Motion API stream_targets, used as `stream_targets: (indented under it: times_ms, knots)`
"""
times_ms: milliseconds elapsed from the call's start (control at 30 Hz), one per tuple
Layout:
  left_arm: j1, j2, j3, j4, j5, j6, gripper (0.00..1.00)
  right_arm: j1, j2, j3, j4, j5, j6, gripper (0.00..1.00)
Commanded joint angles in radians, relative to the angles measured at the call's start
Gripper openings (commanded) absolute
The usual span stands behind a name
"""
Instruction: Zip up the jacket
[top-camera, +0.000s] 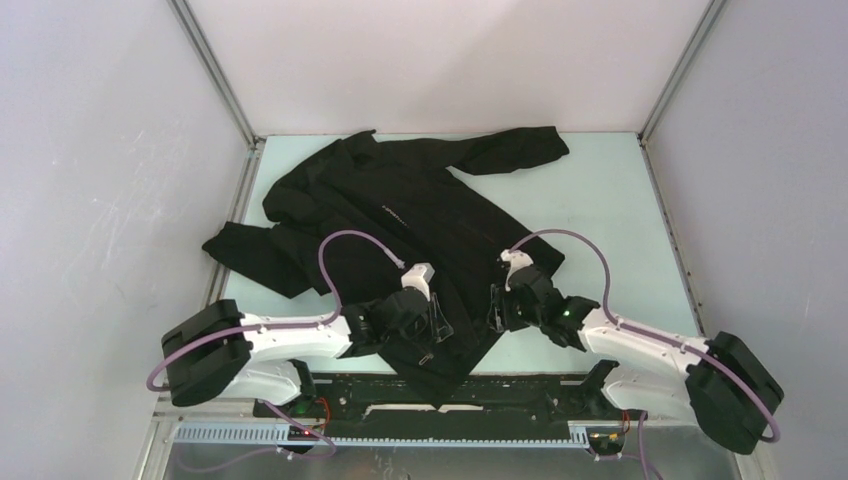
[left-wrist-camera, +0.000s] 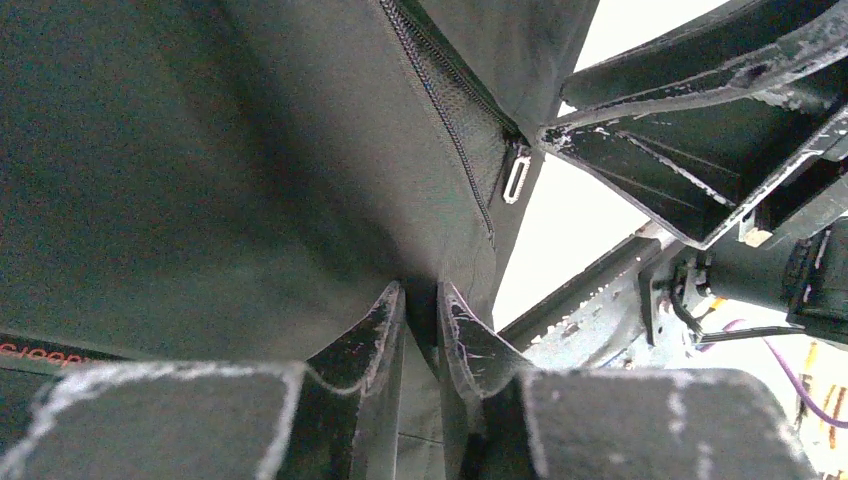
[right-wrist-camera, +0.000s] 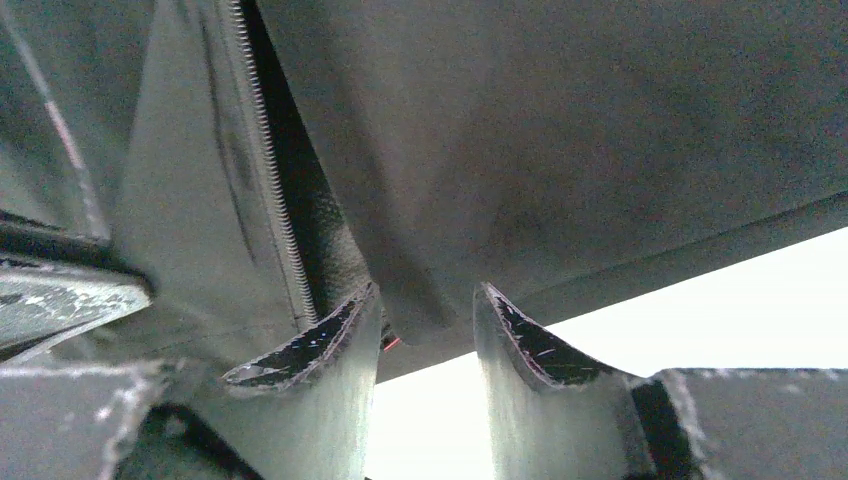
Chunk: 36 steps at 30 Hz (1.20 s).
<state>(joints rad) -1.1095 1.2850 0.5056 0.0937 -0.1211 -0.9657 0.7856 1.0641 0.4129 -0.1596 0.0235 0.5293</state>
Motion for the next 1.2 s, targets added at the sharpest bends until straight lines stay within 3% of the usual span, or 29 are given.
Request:
stream_targets:
  times_ms: [0, 467, 633, 767, 867, 1000, 1167]
  knots:
    - [-0.004, 0.024, 0.021, 0.022, -0.011, 0.019, 0.20, 0.045, 0.089, 0.083, -0.022, 0.073, -0.028, 0.42]
    - [-0.006, 0.072, -0.018, 0.113, 0.030, -0.008, 0.18, 0.307, 0.383, 0.355, -0.321, 0.584, 0.001, 0.46]
    - [-0.006, 0.060, -0.035, 0.126, 0.025, -0.012, 0.18, 0.347, 0.512, 0.422, -0.361, 0.639, -0.015, 0.40]
    - [-0.006, 0.042, -0.048, 0.119, 0.019, -0.013, 0.18, 0.377, 0.528, 0.447, -0.402, 0.726, 0.030, 0.20]
    - [-0.006, 0.029, -0.054, 0.110, 0.010, -0.011, 0.18, 0.381, 0.498, 0.436, -0.375, 0.712, 0.032, 0.02]
    - [-0.006, 0.002, -0.063, 0.096, -0.001, -0.011, 0.18, 0.342, 0.413, 0.369, -0.256, 0.589, -0.029, 0.00]
    - [-0.006, -0.020, -0.051, 0.079, 0.003, 0.004, 0.18, 0.193, 0.190, 0.209, -0.066, 0.264, -0.089, 0.00]
